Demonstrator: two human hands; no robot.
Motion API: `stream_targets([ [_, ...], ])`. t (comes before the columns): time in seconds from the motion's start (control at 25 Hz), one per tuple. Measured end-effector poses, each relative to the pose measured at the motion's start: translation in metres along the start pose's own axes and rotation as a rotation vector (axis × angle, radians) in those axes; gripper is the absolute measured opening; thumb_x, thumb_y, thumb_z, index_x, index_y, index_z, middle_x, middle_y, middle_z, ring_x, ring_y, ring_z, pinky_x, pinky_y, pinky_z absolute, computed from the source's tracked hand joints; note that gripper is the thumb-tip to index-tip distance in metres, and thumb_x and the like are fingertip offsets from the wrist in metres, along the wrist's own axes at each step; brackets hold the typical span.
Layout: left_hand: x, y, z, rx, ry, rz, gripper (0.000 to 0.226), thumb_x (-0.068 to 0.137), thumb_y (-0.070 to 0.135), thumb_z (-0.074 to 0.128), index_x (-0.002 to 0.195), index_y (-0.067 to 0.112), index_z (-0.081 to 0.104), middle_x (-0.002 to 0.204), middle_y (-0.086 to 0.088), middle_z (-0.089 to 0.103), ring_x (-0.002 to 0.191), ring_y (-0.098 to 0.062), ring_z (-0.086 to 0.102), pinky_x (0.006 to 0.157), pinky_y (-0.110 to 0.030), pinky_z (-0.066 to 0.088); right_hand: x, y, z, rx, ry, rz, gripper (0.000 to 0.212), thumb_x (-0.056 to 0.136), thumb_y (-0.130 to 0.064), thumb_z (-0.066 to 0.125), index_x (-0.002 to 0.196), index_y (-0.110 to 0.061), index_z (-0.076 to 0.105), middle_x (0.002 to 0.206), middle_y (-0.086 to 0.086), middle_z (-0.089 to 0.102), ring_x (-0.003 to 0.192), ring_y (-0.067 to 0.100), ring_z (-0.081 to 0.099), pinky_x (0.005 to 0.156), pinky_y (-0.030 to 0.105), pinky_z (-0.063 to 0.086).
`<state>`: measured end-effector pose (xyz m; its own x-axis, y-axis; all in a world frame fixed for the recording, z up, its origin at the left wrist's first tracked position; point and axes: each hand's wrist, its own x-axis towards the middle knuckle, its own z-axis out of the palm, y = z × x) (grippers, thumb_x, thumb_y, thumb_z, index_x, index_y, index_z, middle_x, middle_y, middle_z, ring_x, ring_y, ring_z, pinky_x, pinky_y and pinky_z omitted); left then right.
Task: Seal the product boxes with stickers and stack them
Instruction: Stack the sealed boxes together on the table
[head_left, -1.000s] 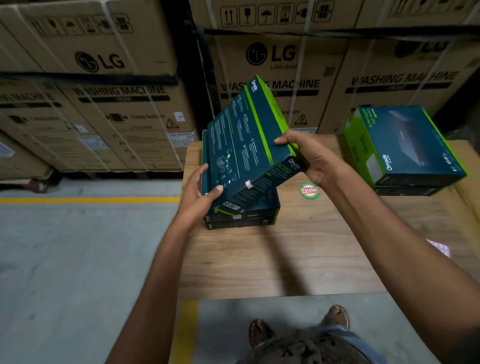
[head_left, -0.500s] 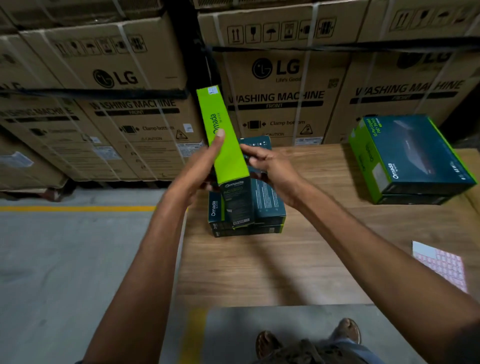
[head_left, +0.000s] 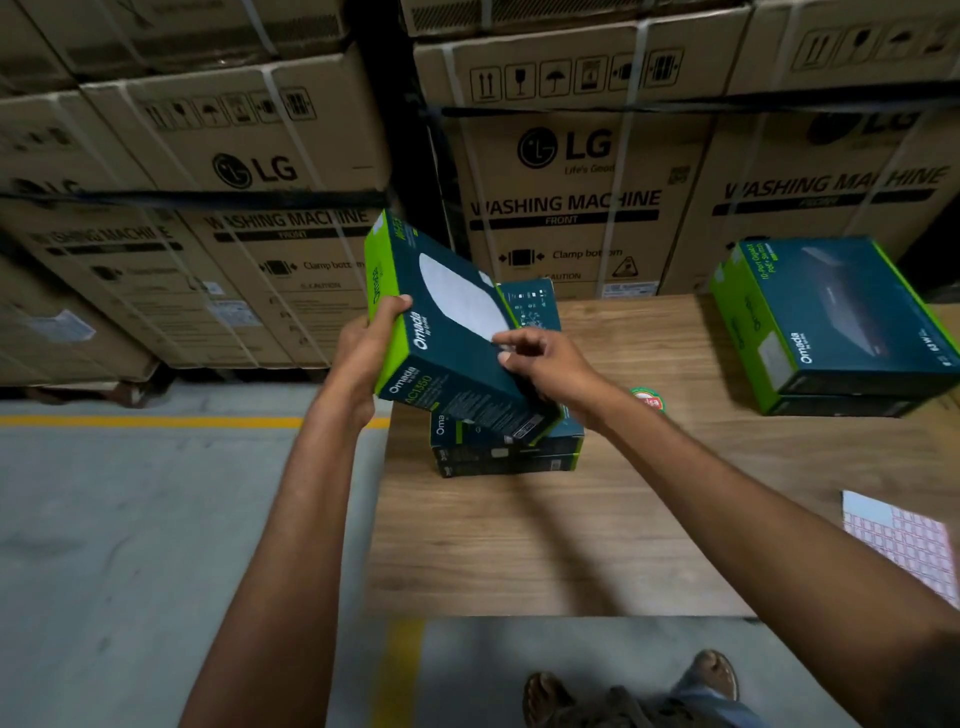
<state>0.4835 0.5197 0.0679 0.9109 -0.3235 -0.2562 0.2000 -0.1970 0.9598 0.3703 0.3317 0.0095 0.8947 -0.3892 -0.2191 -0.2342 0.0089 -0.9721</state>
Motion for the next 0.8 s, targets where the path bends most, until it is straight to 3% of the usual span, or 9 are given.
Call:
stream_targets([
  [0.08, 0.002, -0.016, -0.011, -0.096, -0.071, -0.078, 0.056, 0.083, 0.060, 0.070, 0.120, 0.018, 0.072, 0.106, -0.006, 0.081, 0.086, -0.022, 0.078, 0.074, -0.033, 0.060, 0.006, 0.005, -0.017, -0.083, 0.089, 0.048, 0.036, 0.094, -0.017, 0.077, 0.128, -0.024, 0.069, 0.133, 0.001, 0.065, 0.117, 0.020, 0.065, 0.097, 0.031, 0.054],
  [0.2, -0.003, -0.043, -0.012, -0.189, -0.136, -0.110, 0.079, 0.072, 0.067, 0.070, 0.133, 0.016, 0.068, 0.120, -0.012, 0.077, 0.107, -0.032, 0.074, 0.089, -0.042, 0.059, 0.007, 0.007, -0.038, -0.082, 0.118, 0.162, 0.065, 0.085, -0.018, 0.085, 0.142, -0.025, 0.054, 0.140, 0.000, 0.058, 0.122, 0.020, 0.060, 0.099, 0.038, 0.051],
  [0.32, -0.009, -0.060, -0.005, -0.234, -0.146, -0.118, 0.062, 0.090, 0.060, 0.062, 0.132, 0.014, 0.068, 0.120, -0.011, 0.077, 0.103, -0.029, 0.075, 0.086, -0.039, 0.060, 0.004, 0.015, -0.047, 0.047, 0.116, 0.316, 0.071, 0.086, -0.017, 0.084, 0.143, -0.024, 0.042, 0.122, -0.001, 0.065, 0.110, 0.020, 0.064, 0.095, 0.045, 0.053],
  [0.4, -0.011, -0.064, -0.001, -0.275, -0.166, -0.132, 0.046, 0.103, 0.050, 0.050, 0.126, 0.016, 0.069, 0.111, -0.008, 0.079, 0.093, -0.022, 0.076, 0.077, -0.032, 0.062, 0.002, 0.022, -0.050, 0.090, 0.113, 0.381, 0.056, 0.088, -0.022, 0.083, 0.134, -0.017, 0.051, 0.114, 0.002, 0.070, 0.098, 0.020, 0.068, 0.080, 0.041, 0.056],
  [0.48, -0.012, -0.068, 0.002, -0.333, -0.199, -0.145, 0.041, 0.106, 0.046, 0.043, 0.121, 0.018, 0.069, 0.105, -0.005, 0.079, 0.089, -0.019, 0.076, 0.073, -0.029, 0.063, 0.001, 0.027, -0.056, 0.126, 0.102, 0.418, 0.044, 0.089, -0.029, 0.081, 0.125, -0.014, 0.063, 0.115, 0.004, 0.074, 0.096, 0.021, 0.071, 0.075, 0.037, 0.056],
  [0.72, -0.013, -0.076, 0.011, -0.415, -0.210, -0.155, 0.042, 0.105, 0.048, 0.043, 0.122, 0.021, 0.069, 0.113, -0.005, 0.078, 0.099, -0.021, 0.075, 0.080, -0.034, 0.062, 0.002, 0.031, -0.063, 0.253, 0.102, 0.325, 0.031, 0.095, -0.029, 0.076, 0.121, -0.014, 0.069, 0.112, 0.007, 0.079, 0.107, 0.029, 0.075, 0.097, 0.047, 0.060],
  [0.8, -0.010, -0.075, 0.014, -0.417, -0.225, -0.151, 0.045, 0.105, 0.050, 0.043, 0.127, 0.020, 0.067, 0.117, -0.005, 0.077, 0.101, -0.020, 0.075, 0.080, -0.034, 0.061, 0.004, 0.027, -0.065, 0.306, 0.106, 0.299, 0.034, 0.097, -0.026, 0.074, 0.126, -0.011, 0.065, 0.111, 0.010, 0.079, 0.104, 0.029, 0.076, 0.095, 0.047, 0.061],
])
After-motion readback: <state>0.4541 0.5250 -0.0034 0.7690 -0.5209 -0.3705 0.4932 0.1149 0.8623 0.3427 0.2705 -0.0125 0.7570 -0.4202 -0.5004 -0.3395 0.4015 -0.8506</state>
